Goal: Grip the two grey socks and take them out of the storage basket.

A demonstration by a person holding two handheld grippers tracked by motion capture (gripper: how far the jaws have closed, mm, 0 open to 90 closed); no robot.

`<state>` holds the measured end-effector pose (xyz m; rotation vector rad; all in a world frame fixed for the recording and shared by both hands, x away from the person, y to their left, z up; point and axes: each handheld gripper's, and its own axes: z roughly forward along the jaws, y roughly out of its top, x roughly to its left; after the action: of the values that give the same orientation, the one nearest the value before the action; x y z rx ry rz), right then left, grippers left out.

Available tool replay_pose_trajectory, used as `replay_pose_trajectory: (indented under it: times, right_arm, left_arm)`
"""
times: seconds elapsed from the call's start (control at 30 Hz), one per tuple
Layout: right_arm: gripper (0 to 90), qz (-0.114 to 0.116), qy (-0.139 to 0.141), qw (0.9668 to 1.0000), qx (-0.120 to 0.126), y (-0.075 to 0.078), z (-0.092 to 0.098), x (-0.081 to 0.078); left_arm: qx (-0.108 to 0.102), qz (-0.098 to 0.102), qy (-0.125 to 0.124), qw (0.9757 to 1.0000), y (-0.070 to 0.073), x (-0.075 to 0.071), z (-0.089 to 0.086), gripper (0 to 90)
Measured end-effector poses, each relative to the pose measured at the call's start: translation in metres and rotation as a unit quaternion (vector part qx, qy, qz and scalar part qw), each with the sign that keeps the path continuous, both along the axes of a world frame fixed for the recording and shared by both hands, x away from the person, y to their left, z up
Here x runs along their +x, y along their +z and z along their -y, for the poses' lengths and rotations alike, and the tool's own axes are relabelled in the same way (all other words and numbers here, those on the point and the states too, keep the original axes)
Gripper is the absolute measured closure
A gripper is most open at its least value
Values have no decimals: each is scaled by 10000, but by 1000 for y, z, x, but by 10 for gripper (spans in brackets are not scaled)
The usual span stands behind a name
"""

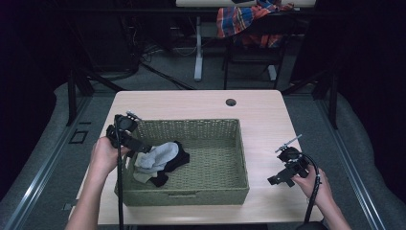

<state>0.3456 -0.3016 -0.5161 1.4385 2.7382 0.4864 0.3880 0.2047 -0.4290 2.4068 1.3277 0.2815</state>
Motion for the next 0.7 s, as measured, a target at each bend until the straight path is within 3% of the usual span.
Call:
replay_pose_trajectory:
  times: [0.23, 0.4, 0.53, 0.6, 0.7]
  right_arm:
    - [7, -65, 33, 10000, -61, -1, 0, 1]
    - [7, -39, -7, 10000, 42, -2, -1, 0]
    - [7, -100, 60, 9999, -66, -2, -1, 1]
    - [7, -90, 37, 9999, -31, -2, -1, 1]
    - [7, -74, 30, 10000, -34, -2, 0, 1]
  left_arm:
    - [74, -289, -163, 9994, -16, 4, 12, 0]
    - [344, -507, -333, 9976, -28, 6, 23, 0]
    - [505, -473, -408, 9968, -32, 5, 31, 48]
    - [580, -443, -401, 9965, -35, 5, 35, 146]
    - [666, -460, -399, 9959, -38, 4, 38, 156]
